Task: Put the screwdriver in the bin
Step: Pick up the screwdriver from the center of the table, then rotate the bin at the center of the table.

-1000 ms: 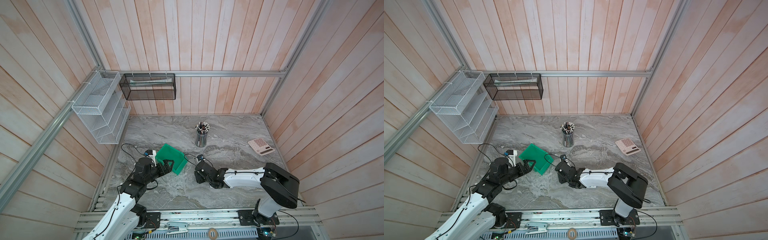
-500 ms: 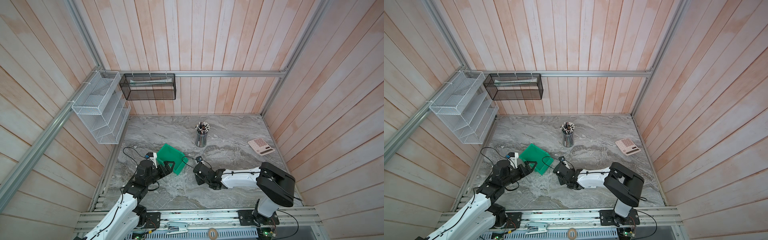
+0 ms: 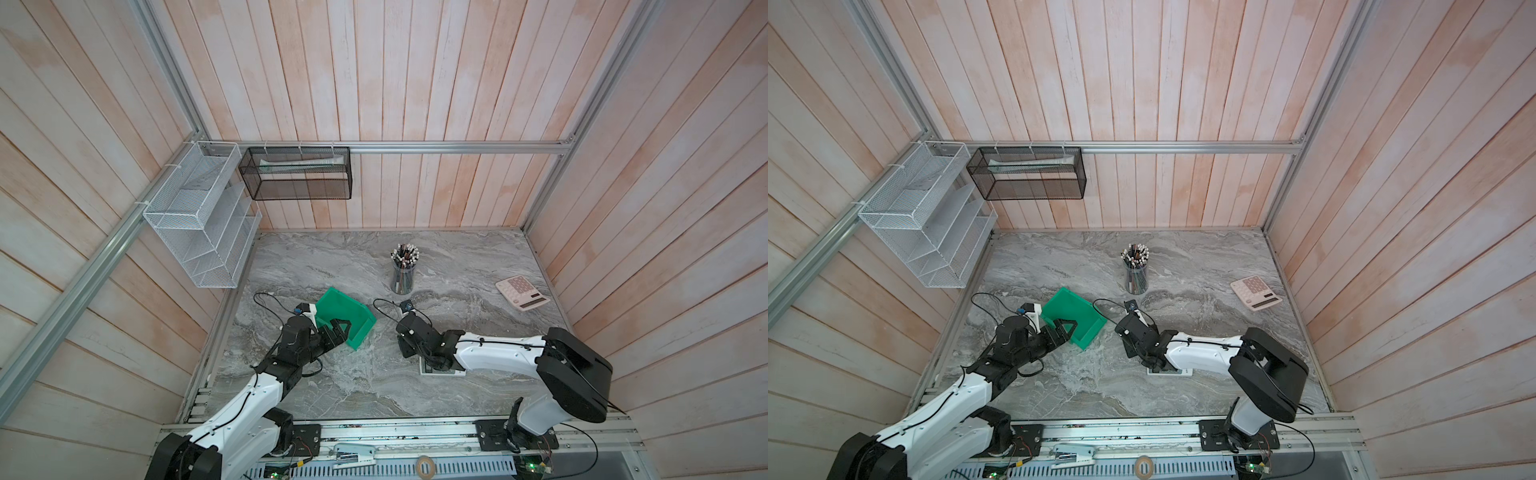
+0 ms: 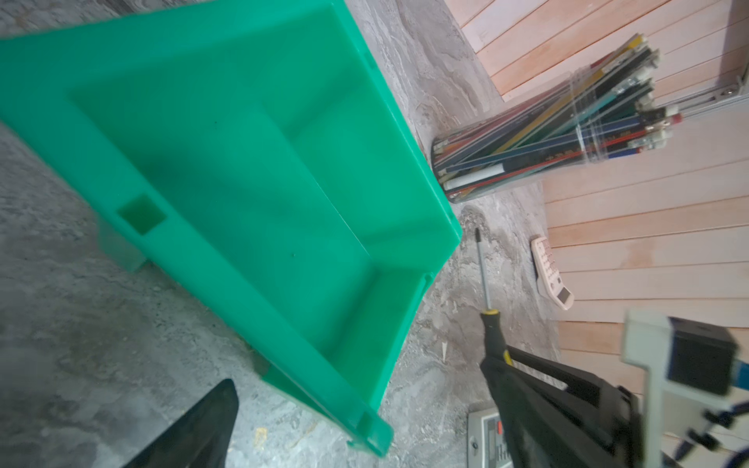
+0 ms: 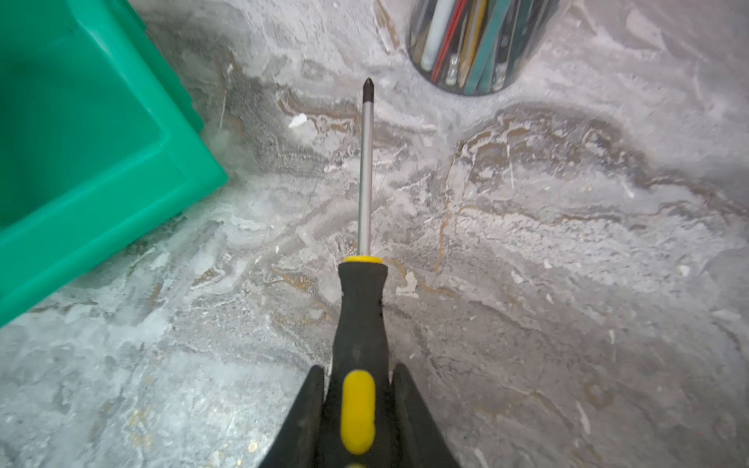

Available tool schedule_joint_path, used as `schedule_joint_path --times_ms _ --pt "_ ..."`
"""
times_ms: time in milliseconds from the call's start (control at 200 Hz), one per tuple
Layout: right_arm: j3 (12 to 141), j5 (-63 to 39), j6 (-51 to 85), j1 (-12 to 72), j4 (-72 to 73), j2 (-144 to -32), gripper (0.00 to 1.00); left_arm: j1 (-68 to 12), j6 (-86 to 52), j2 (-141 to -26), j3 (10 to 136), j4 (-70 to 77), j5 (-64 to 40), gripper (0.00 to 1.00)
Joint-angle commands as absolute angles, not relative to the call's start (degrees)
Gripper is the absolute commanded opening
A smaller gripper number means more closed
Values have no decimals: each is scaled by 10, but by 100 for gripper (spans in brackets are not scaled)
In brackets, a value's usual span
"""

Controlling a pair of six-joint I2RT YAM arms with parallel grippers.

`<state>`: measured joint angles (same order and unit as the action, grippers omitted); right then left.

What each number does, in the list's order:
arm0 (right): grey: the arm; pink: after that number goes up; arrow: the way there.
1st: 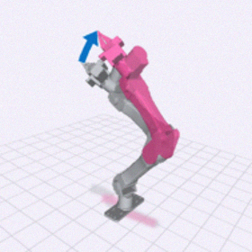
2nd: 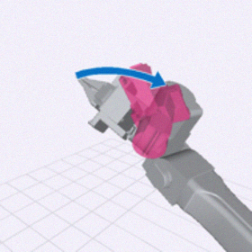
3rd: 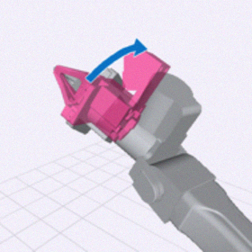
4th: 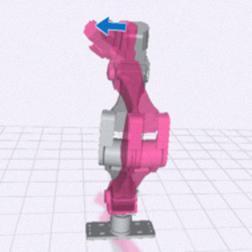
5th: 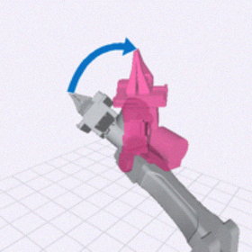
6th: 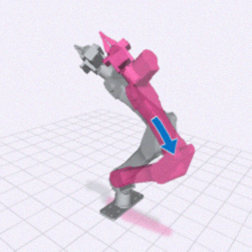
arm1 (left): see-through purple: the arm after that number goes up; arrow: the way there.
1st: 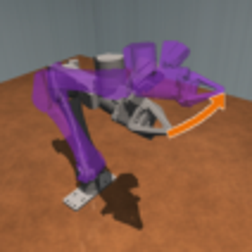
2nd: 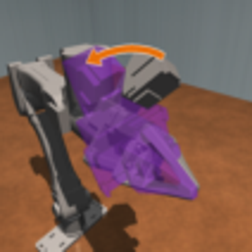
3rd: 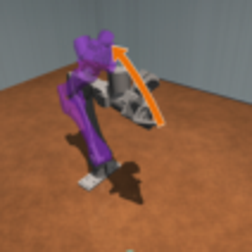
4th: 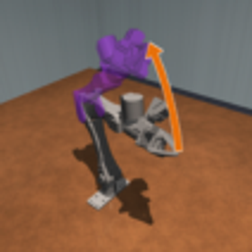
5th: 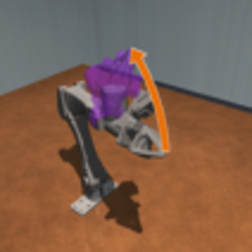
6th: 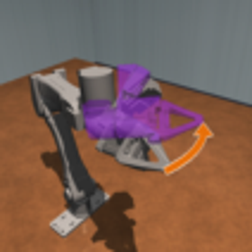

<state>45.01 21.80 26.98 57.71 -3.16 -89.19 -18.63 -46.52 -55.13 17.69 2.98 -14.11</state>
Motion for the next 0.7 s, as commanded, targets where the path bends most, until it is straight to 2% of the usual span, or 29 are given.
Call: schedule_joint_path --times_ms 0,210,465,695 --pt "455 218 237 568 -23 -864 9 -181 -441 -582 202 69 -119 100" --pt "496 208 203 556 -32 -860 9 -177 -444 -667 233 148 -164 100" --pt "517 122 200 524 -17 -840 9 -179 -445 -727 271 185 -182 100" --pt "565 65 212 524 -16 -869 9 -177 -390 -676 324 67 -160 100"
